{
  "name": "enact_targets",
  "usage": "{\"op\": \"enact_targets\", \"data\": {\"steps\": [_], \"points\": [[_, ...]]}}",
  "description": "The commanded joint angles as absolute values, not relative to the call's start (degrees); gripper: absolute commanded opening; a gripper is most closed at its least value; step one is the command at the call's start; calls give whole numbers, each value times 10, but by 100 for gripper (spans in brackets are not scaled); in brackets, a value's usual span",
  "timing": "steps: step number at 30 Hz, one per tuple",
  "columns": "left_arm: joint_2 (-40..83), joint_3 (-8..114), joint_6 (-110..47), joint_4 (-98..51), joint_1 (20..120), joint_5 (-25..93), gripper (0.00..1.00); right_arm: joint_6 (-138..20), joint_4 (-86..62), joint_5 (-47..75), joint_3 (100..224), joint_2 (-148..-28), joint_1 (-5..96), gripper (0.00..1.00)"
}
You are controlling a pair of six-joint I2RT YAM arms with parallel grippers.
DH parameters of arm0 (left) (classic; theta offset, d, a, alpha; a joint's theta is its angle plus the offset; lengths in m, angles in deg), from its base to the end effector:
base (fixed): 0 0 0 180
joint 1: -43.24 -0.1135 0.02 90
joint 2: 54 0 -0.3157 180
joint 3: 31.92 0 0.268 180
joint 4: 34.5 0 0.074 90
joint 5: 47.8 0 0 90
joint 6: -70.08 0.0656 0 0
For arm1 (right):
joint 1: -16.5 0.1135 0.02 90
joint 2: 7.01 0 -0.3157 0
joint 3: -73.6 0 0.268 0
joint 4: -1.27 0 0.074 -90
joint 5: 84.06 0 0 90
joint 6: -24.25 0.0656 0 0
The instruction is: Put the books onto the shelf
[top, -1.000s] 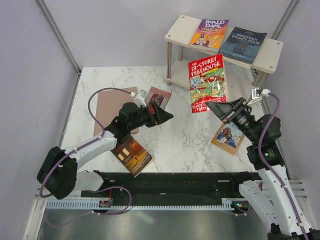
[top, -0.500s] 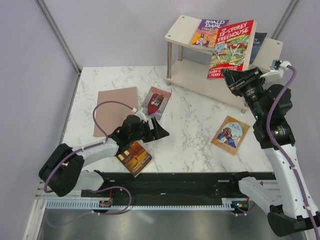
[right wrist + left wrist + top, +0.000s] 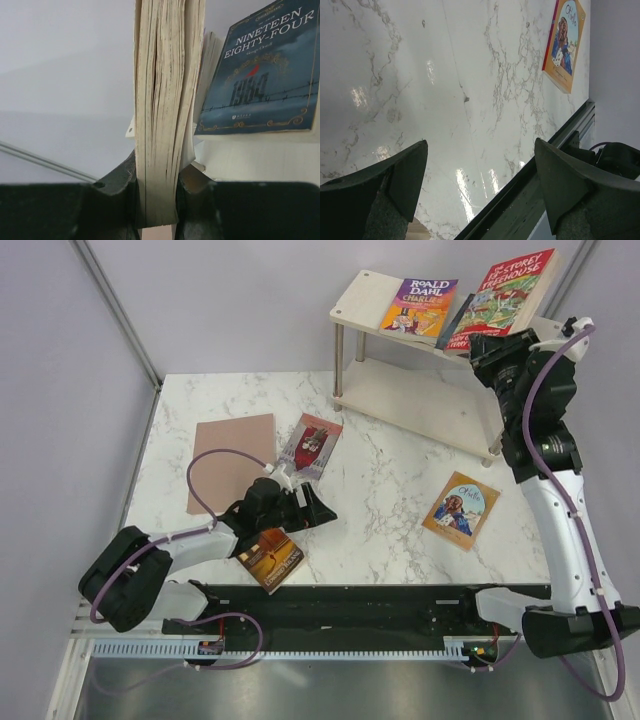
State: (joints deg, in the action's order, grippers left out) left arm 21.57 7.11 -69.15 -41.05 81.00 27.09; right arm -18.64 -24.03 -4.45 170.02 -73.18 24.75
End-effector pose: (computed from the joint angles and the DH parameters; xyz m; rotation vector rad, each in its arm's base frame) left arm 0.2074 -0.1823 0.1910 -0.0546 2.3064 -1.1356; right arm 0.2610 0.0259 0.5493 0.6444 1.3762 0.6442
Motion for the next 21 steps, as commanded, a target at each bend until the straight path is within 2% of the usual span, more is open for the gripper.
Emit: {"op": "enact_targets", "data": {"steps": [1,10,21], "points": [[226,69,-681,-447,814,276,92,-181,-193,8,1751,-770,215,0],[230,59,-683,-461,815,273,92,-133,-154,159,1757,-836,110,0],[233,58,-682,-467,816,270,92,-104,-148,203,1765,-873,103,0]]}}
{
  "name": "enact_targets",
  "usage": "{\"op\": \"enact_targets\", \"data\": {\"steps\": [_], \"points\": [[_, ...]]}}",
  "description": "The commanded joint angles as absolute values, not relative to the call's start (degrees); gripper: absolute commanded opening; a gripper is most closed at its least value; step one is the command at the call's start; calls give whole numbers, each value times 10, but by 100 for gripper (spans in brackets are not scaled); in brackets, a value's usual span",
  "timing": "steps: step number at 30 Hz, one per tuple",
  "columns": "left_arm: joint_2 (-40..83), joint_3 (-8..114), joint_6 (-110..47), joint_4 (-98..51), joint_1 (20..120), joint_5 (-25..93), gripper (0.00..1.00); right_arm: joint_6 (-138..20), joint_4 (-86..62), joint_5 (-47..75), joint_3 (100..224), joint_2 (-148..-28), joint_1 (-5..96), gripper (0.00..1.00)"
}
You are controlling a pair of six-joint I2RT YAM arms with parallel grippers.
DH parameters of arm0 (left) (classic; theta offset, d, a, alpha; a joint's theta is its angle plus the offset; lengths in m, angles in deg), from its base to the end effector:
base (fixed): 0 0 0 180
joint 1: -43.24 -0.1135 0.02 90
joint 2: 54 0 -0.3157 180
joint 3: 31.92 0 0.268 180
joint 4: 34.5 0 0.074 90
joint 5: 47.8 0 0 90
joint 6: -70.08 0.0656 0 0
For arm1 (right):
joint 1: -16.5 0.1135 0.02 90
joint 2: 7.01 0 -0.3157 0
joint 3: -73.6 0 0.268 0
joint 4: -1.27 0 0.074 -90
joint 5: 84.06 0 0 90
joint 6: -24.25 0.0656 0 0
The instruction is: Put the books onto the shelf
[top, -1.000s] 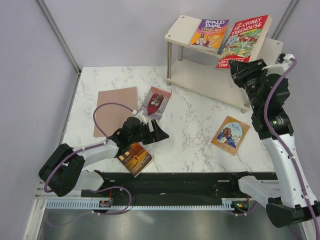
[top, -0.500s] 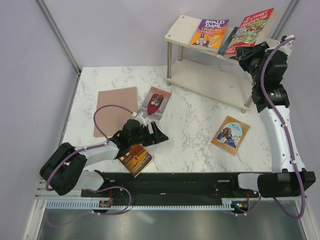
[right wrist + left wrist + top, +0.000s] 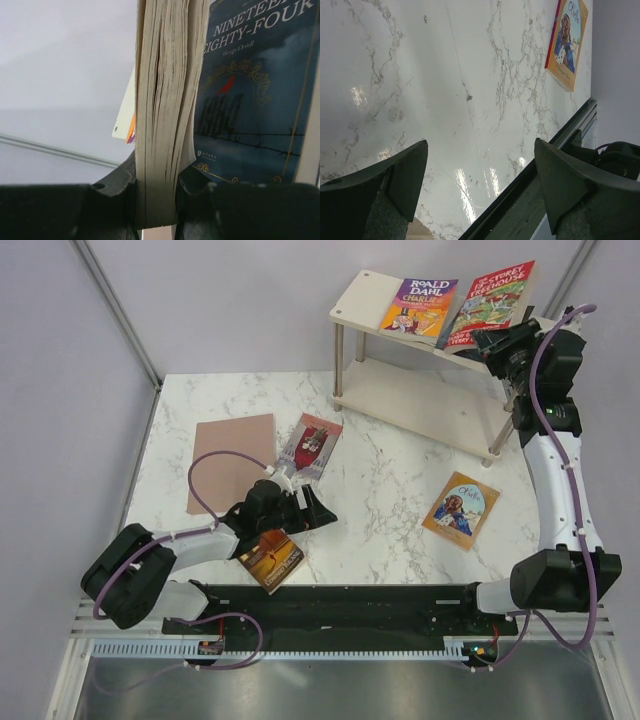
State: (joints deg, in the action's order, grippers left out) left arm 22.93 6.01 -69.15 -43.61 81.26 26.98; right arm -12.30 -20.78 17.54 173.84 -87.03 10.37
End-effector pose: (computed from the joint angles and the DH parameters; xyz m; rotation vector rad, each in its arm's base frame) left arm 0.2068 -0.1835 0.1839 -0.0477 2.3064 -1.1406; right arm 0.3543 -0.0248 0.5126 0.6803 1.5157 0.7965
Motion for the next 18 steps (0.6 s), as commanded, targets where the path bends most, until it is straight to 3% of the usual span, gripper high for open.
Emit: {"op": "enact_targets", "data": {"steps": [1,18], "points": [[233,58,-681,-467,816,270,92,-98,-148,201,1761,-873,103,0],[236,58,-678,-475,819,266,91,-59,-120,155,1693,-850,103,2]]}}
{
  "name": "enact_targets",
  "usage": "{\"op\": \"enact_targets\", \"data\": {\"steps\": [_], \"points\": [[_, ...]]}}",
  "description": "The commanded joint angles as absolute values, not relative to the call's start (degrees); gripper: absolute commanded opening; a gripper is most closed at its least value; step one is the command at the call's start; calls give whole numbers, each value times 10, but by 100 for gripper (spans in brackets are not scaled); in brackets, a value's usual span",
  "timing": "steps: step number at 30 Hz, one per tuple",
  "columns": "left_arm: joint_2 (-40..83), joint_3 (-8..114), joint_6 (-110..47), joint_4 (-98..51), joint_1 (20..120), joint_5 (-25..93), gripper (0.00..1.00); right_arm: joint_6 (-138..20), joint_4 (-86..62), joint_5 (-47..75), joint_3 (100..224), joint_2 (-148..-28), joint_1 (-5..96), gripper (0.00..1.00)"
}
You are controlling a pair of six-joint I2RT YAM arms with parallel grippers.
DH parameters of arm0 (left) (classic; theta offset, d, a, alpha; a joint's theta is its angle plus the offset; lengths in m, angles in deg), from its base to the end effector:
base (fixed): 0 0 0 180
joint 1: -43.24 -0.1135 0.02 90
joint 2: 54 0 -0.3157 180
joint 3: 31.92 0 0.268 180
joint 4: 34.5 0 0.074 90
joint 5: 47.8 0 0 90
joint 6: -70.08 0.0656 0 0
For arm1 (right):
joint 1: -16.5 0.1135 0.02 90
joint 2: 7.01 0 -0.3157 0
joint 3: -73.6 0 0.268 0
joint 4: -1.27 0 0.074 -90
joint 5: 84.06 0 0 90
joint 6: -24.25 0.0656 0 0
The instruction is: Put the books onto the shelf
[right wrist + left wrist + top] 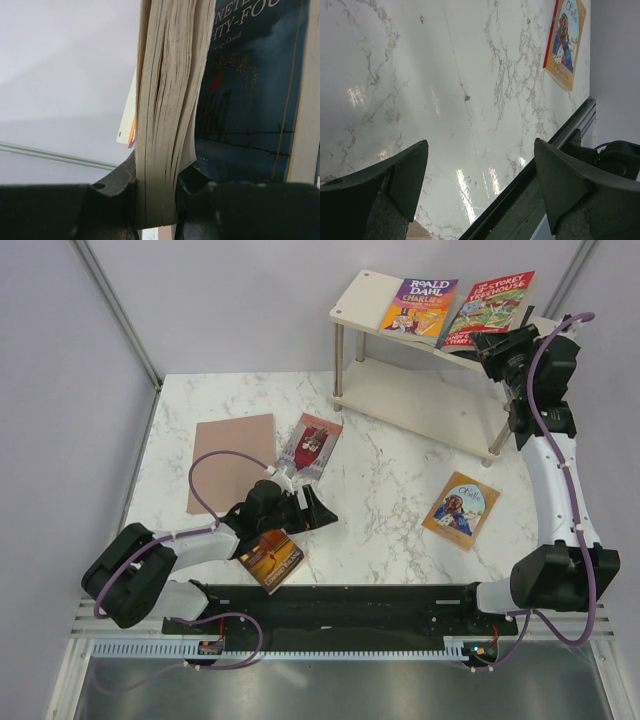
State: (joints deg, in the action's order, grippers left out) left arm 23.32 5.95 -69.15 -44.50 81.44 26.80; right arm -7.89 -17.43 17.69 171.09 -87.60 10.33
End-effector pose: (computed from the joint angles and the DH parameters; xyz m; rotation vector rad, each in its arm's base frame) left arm 0.2070 -0.1851 0.1837 -0.0402 2.3002 -1.1493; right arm 0.3623 -0.0257 0.4985 0.7407 1.4973 0.8561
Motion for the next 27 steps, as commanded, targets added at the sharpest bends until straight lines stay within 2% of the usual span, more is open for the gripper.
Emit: {"op": "enact_targets", "data": {"steps": [1,7,12,13,14,17,23,27], "points": [[236,57,-678,-475,819,268,91,-53,-105,153,1689,-846,103,2],[234,56,-676,-475,820,266,91,-41,-97,146,1671,-845,102,3],[234,56,-676,-476,821,267,91,-40,-92,153,1670,-848,103,8],[233,56,-675,-476,821,266,91,-40,-92,155,1671,-852,102,14],[233,56,-676,-476,821,266,91,-40,-92,160,1674,-854,102,32],[231,55,-674,-476,822,266,91,-32,-92,171,1674,-855,102,54],[224,52,-674,-476,822,268,91,-19,-100,182,1663,-834,100,73],[221,51,-675,-476,823,267,92,-25,-139,195,1666,-829,96,78]]}}
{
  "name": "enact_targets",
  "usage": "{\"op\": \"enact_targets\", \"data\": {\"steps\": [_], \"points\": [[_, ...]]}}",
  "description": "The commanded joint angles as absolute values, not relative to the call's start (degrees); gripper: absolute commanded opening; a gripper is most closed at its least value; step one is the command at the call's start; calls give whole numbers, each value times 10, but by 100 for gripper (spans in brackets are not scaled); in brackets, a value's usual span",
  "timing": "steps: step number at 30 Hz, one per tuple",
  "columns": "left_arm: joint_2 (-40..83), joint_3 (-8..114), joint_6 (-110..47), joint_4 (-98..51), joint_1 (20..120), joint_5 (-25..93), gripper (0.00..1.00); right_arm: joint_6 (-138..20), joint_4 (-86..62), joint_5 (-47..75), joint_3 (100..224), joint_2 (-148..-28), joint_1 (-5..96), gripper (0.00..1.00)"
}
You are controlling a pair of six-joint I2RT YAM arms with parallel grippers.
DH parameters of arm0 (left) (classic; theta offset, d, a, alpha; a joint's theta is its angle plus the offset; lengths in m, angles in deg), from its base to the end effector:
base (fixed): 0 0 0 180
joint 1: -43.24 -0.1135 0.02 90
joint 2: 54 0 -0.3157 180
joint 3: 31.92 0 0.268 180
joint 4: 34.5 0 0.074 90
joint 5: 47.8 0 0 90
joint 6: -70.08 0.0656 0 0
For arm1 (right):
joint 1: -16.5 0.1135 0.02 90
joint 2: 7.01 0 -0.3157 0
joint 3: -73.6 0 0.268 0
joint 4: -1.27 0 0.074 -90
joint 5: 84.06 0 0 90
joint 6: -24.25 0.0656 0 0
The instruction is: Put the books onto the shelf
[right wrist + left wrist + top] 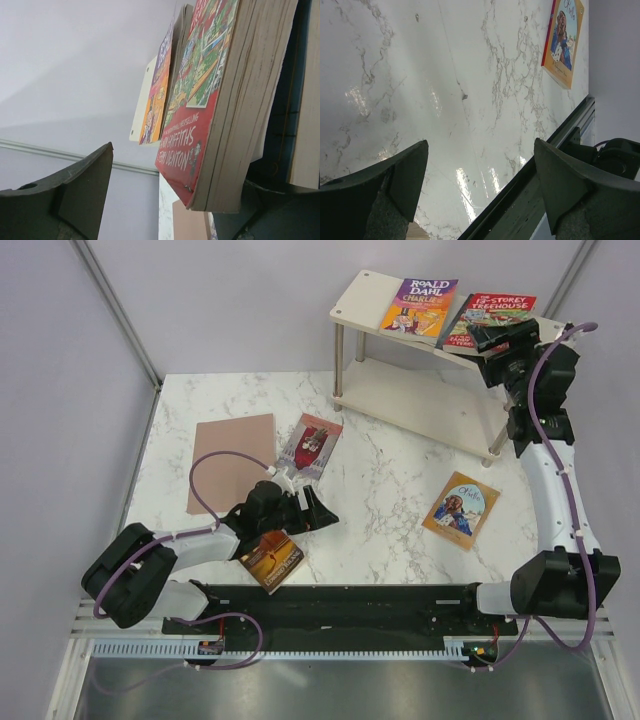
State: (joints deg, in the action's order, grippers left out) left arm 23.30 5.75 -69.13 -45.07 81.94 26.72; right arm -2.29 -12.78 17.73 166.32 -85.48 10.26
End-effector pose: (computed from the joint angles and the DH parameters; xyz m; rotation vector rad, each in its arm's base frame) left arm 0.2052 -0.1868 0.1839 -0.0274 2.2957 -1.1585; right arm 0.3542 -0.0252 0.4893 0.7970 1.4417 0.9359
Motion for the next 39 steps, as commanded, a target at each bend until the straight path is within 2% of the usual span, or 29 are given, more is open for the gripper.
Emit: {"op": "enact_targets", "data": {"steps": [1,16,33,39], "points": [[220,50,-675,-476,823,267,91,-24,-146,203,1670,-832,94,80],[217,46,-674,-484,824,259,91,-19,-242,408,1720,-872,65,94],[242,47,-680,-500,828,251,91,-62,-261,465,1705,-880,53,94],[256,49,-680,-506,830,245,91,-100,-300,459,1694,-834,48,94]]}}
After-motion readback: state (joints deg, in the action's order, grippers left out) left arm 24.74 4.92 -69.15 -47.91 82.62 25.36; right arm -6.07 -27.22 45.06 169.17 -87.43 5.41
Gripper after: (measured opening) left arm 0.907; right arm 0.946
